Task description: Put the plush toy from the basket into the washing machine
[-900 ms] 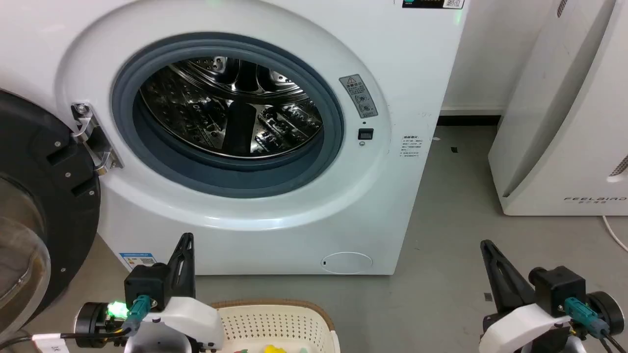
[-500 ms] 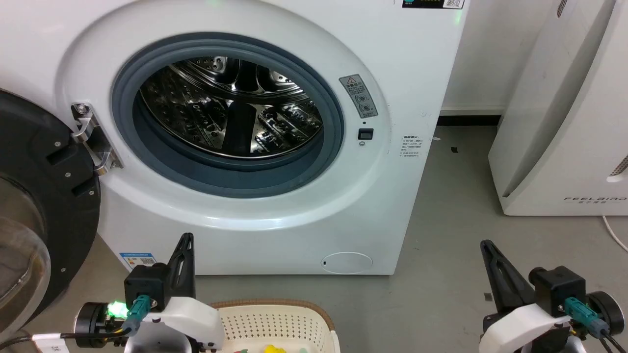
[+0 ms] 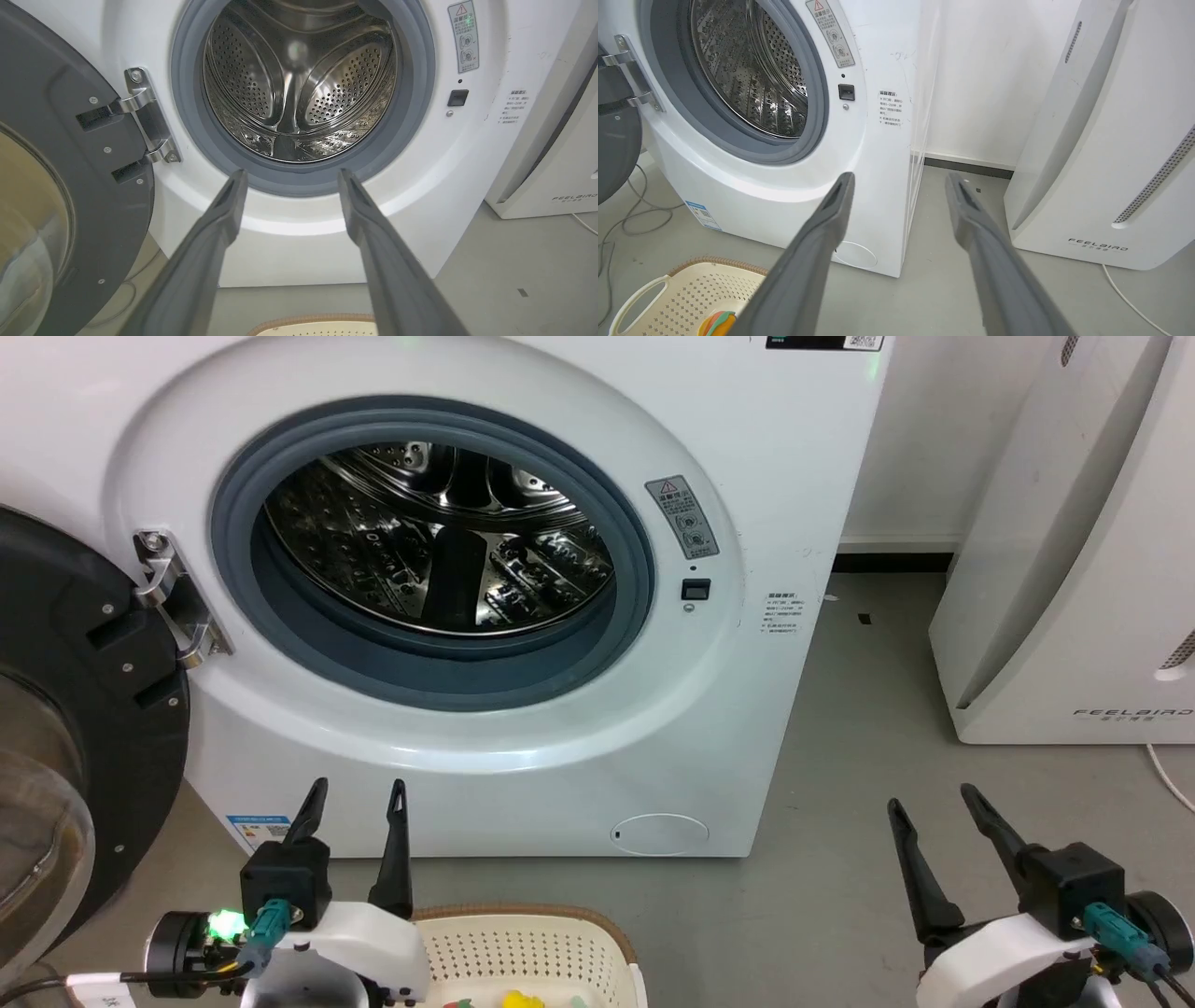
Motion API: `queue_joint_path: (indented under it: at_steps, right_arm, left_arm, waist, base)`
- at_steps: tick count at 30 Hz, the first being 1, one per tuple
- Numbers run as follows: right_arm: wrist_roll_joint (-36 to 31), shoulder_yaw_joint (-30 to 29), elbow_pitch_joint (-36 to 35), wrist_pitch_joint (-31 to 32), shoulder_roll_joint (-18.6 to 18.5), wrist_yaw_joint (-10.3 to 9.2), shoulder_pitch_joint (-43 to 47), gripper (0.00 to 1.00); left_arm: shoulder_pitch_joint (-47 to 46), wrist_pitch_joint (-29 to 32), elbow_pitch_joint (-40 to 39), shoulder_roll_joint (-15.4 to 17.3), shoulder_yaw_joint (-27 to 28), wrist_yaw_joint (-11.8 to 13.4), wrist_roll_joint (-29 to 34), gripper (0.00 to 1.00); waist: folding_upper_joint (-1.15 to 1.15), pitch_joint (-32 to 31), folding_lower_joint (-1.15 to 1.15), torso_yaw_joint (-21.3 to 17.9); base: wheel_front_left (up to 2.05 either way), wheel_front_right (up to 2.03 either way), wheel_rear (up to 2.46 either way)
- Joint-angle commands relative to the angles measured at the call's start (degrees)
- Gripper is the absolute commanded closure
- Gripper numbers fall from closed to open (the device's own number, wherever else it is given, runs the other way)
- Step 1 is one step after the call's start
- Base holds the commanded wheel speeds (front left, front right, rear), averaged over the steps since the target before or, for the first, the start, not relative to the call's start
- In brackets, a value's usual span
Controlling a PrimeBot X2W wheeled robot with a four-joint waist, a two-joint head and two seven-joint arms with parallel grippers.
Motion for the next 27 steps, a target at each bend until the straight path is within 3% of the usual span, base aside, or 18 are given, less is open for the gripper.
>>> queue_joint_path:
  at_steps: [1,12,27]
  right_arm:
    - [0.57,-0.32,-0.27,-0.64,0.00,0.00,-0.13,0.00]
    - [2.21,-1.06,-0.77,-1.96,0.00,-0.01,-0.79,0.00]
    - [4.11,-1.67,-1.65,-3.62,-0.01,-0.01,-3.02,0.00]
  left_arm:
    - [-0.36,-0.51,0.21,0.00,-0.09,0.31,-0.28,0.00]
    - [-2.50,-1.82,4.09,0.08,-1.18,0.27,-0.31,0.00]
    - [-8.11,-3.45,16.84,0.18,-2.85,-1.20,-1.06,0.00]
  waist:
    - [0.00,0.09,0.00,0.00]
    - [0.00,1.70,0.00,-0.08]
    - [0.00,6.17,0.00,-1.02]
  base:
    - [0.00,0.00,0.00]
    - [0.00,0.00,0.00]
    - [0.00,0.00,0.00]
